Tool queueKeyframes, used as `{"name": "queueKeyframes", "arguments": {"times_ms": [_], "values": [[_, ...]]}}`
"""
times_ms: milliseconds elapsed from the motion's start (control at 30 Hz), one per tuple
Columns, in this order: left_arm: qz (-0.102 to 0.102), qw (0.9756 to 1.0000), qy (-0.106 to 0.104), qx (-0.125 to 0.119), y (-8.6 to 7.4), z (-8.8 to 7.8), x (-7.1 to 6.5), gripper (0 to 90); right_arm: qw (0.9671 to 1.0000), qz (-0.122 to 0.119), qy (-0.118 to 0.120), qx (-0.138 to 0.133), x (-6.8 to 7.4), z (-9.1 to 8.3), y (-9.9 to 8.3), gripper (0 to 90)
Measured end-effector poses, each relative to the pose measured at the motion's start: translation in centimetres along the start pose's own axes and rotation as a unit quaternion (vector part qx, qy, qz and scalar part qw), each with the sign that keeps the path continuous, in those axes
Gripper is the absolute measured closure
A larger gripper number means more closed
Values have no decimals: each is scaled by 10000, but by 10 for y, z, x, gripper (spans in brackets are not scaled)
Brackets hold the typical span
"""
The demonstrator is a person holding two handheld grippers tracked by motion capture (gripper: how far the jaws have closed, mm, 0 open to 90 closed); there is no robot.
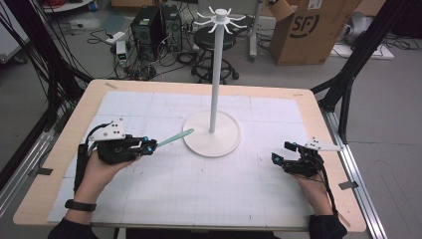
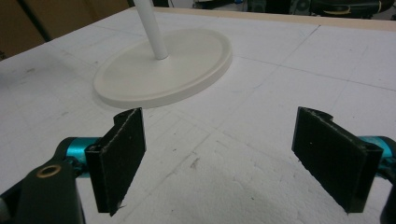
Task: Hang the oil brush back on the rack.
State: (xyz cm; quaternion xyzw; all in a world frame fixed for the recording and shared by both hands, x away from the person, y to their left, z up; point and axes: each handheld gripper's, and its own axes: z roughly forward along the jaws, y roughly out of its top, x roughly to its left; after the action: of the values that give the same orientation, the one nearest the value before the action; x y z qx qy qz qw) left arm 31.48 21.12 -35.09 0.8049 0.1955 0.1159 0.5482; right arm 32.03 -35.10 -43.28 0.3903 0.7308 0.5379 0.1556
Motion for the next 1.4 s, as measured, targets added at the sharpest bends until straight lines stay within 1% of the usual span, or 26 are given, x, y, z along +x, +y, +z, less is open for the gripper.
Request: {"name": "queueKeyframes", "arguments": {"times_ms": [133,300,500,667,800,933,1000,1067,1167,1233,1400], "values": [[-33,9999,36,-139,18,-8,0,823,10000,19,11,-2,0,0,0,168],[22,9996,103,-252,47,-19,1,823,10000,13,3,-12,0,-1,0,168],[-18,9982,146,-577,83,-34,4,822,10000,15,7,-30,-1,0,0,168],[77,9979,217,-598,107,-41,4,822,10000,22,15,-40,-1,-1,1,168],[153,9975,231,-657,124,-42,3,822,10000,20,14,-43,-1,0,1,168],[178,9973,224,-671,139,-41,3,822,10000,35,20,-52,-1,-1,1,168],[197,9973,264,-659,146,-40,3,822,10000,36,21,-52,-1,-1,1,168],[204,9971,239,-693,153,-40,2,823,10000,36,24,-53,-1,-1,1,168],[222,9969,270,-712,161,-40,1,822,10000,46,29,-55,0,-1,1,168],[179,9967,209,-769,166,-40,2,822,10000,34,26,-62,-1,-1,1,168],[144,9959,219,-869,177,-40,2,822,10000,39,40,-61,-1,-1,1,168]]}}
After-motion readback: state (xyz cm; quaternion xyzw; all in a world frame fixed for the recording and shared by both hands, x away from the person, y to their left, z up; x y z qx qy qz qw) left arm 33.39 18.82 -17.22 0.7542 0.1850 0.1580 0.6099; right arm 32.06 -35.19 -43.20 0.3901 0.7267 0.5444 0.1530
